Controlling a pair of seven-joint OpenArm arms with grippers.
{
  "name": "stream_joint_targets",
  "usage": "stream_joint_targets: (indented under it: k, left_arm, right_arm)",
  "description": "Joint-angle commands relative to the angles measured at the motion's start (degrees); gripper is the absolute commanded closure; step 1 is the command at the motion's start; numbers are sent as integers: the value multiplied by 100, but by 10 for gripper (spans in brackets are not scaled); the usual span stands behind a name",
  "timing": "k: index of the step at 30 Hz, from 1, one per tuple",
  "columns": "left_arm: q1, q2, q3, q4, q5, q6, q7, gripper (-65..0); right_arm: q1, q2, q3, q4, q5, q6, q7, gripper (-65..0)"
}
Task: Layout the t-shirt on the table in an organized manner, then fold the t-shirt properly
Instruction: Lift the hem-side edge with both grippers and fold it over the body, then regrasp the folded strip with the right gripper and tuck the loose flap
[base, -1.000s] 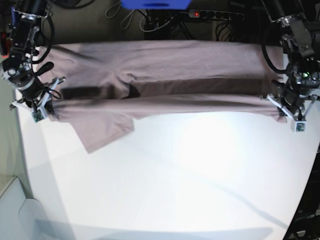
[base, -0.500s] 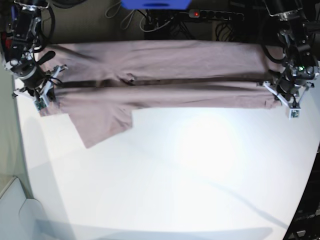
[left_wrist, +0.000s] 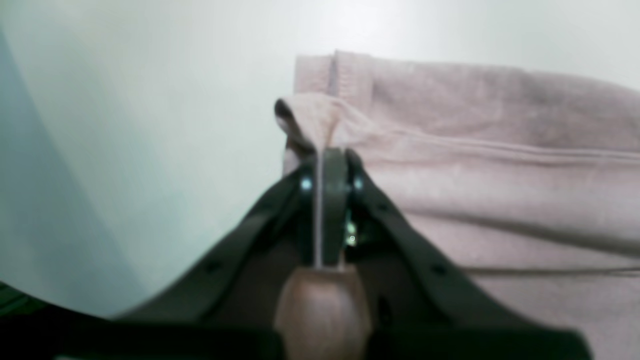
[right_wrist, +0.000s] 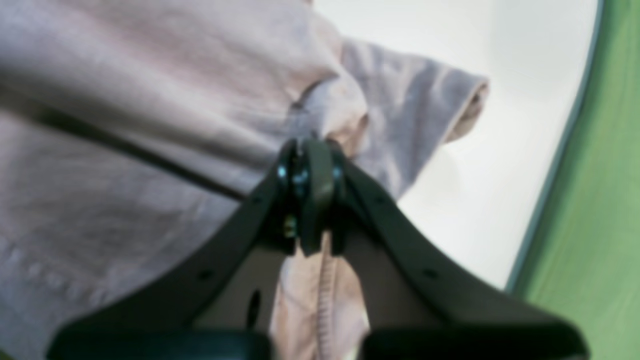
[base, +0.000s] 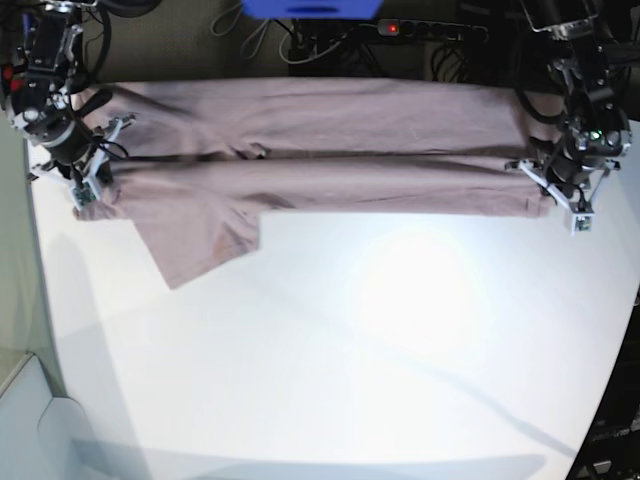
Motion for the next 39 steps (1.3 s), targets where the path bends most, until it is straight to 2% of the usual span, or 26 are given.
stream_joint_targets:
  k: [1,12,15,18,21,25,28,31,39]
  left_arm:
    - [-62,-96,-28,90,18,31,-85,0]
    - [-35,-96,-28,82,18,31,-85,-9]
    - [-35,-96,-46,82,18,31,-68,-78]
    - [-35,-96,-46,90,18,31,-32,-201]
    - [-26,-96,-64,90,18,31,-24,-272]
    - [88,-96,-64,143,18,31,-15,-271]
    - [114,-96,-72,161,18,31,-15,-271]
    - [123,-96,-81,257,18,31,-15,-271]
    - [185,-96,-37,249,18,31,-15,-273]
  right_arm:
    - [30,80,-48,6,46,-47,79,0]
    - [48,80,-110,-161,38,-47,79,0]
    - [153,80,-110,-161,29,-47,70,0]
    - [162,106,-110,-161,29,-47,70,-4]
    - [153,106,-22,-161,29,-47,70,-93]
    - [171,106,119,-108,29,-47,70,-252]
    - [153,115,154,129,29,-47,70,-330]
    - [153,88,374,463,46,-47,70,-353]
    - [206,80,620,973,73,-47,53,-355]
